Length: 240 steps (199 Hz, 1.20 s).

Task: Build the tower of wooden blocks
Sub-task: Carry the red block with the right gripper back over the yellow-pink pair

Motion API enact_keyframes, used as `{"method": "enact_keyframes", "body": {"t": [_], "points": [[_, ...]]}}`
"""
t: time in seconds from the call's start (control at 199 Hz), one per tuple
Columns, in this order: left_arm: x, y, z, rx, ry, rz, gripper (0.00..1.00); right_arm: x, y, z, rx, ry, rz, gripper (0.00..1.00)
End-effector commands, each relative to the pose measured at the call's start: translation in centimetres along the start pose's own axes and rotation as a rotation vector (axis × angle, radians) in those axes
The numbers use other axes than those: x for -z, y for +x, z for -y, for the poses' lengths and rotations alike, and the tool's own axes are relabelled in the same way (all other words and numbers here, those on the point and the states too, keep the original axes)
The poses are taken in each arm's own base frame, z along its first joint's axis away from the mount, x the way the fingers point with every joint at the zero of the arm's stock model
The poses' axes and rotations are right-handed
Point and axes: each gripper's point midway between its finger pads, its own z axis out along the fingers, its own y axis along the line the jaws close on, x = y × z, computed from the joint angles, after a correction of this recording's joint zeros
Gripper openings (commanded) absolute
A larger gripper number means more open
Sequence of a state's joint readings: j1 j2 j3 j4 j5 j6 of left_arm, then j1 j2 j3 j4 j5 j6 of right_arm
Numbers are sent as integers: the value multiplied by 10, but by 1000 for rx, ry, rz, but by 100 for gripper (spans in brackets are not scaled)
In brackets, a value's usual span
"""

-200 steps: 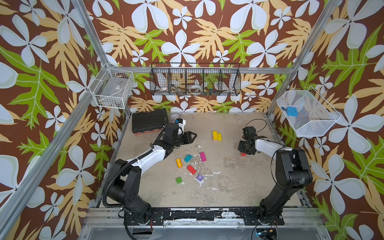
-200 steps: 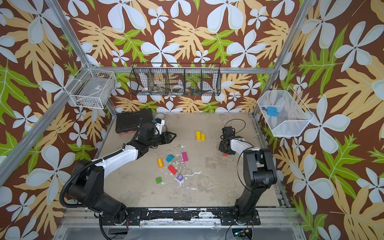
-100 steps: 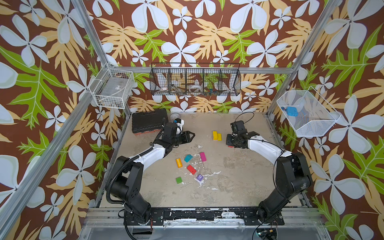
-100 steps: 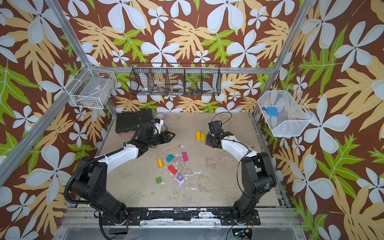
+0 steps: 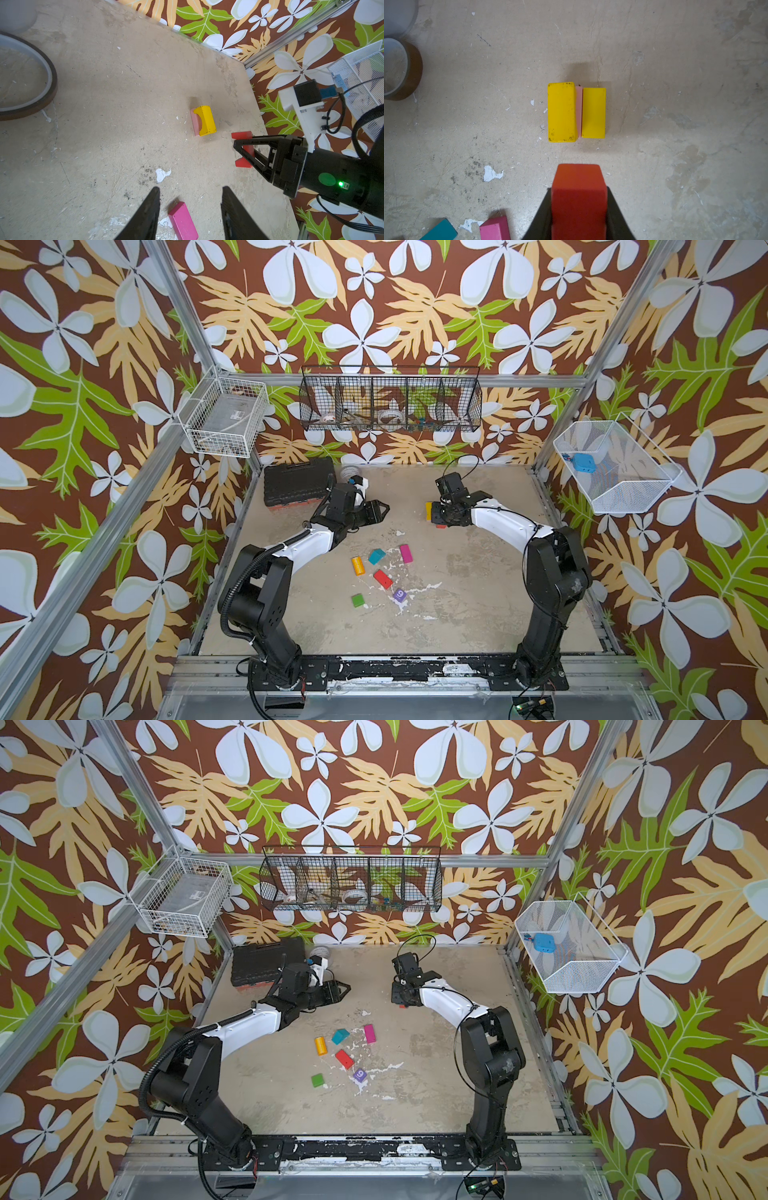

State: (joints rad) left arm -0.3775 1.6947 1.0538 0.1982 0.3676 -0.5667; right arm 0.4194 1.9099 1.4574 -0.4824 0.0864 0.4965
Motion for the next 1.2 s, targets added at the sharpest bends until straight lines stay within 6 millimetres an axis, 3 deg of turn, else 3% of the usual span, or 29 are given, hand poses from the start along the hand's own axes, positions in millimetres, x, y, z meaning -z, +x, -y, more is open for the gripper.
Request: {"method": "enact_keyframes", "body": {"t": [0.0,0.663,1.049,1.2], "points": [[-3,-6,2,-13,12,16,50,-7,1,0,3,20,-21,10],[-50,2,-14,38,32,-40,49,-46,-8,-28,20,-52,-77,9],[-72,12,-16,61,63,-81,48,-53,-10,-37,17,-81,-84,9],[-80,17,-13,70,82,-101,46,-51,-12,-28,19,-43,-72,7]]}}
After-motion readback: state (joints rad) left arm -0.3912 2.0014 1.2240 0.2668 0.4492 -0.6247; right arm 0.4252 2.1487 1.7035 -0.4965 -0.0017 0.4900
